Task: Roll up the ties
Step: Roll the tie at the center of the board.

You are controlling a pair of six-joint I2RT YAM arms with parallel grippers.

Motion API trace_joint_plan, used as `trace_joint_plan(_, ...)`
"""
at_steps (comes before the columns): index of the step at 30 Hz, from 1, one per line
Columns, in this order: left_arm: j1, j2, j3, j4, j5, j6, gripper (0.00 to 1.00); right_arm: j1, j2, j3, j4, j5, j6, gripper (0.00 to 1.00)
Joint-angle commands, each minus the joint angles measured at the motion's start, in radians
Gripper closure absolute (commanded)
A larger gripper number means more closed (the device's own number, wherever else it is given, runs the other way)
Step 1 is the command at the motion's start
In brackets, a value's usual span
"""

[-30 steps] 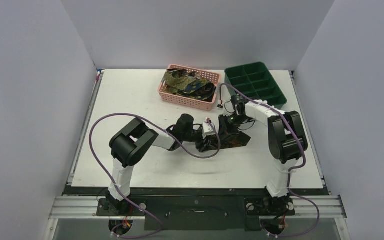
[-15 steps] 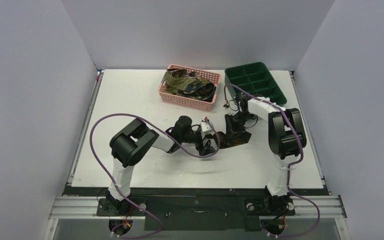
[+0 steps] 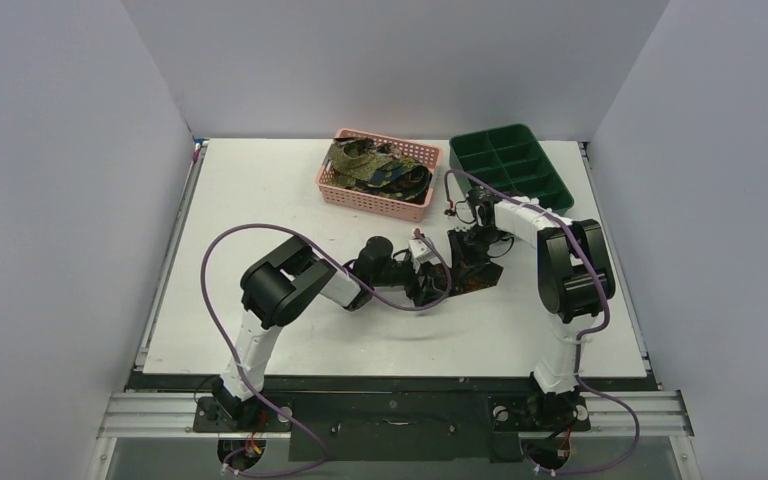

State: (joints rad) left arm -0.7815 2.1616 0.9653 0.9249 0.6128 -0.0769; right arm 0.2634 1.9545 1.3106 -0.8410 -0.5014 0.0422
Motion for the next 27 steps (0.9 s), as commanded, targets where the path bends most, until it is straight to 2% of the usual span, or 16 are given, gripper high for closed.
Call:
trace_joint_plan(1, -0.014, 0.042, 0.03, 0.065, -0.016, -0.043, 0.34, 0.019, 0.059, -0.051, 0.094, 0.162, -0.013, 1.0)
trace_joint_plan(5, -0.013, 0.054, 0.043, 0.046, -0.013, -0.009, 0.45, 0.024, 0.077, -0.048, 0.107, 0.104, 0.019, 1.0)
trace_joint_plan(10, -0.011, 0.034, 0.041, -0.068, -0.042, 0.111, 0.7, 0.018, 0.062, -0.046, 0.117, 0.004, 0.035, 1.0)
trace_joint_plan(12, -0.006, 0.006, 0.025, -0.146, -0.05, 0.172, 0.76, -0.01, 0.033, -0.04, 0.095, -0.038, 0.021, 0.86)
trace_joint_plan(13, -0.004, -0.014, 0.012, -0.18, -0.053, 0.193, 0.78, -0.041, 0.005, -0.039, 0.083, -0.052, 0.012, 0.75)
trace_joint_plan(14, 0.001, -0.024, 0.004, -0.239, -0.06, 0.227, 0.81, -0.059, -0.012, -0.04, 0.061, -0.081, -0.003, 0.71)
trace_joint_plan(17, 0.005, -0.07, -0.039, -0.317, -0.066, 0.286, 0.84, -0.138, -0.086, -0.039, 0.008, -0.144, -0.034, 0.53)
trace_joint_plan(21, -0.009, -0.084, -0.036, -0.4, -0.095, 0.322, 0.86, -0.14, -0.143, -0.04, -0.034, -0.245, -0.048, 0.45)
trace_joint_plan(27, -0.023, -0.081, -0.011, -0.445, -0.101, 0.333, 0.86, -0.057, -0.144, -0.041, 0.004, -0.301, 0.019, 0.42)
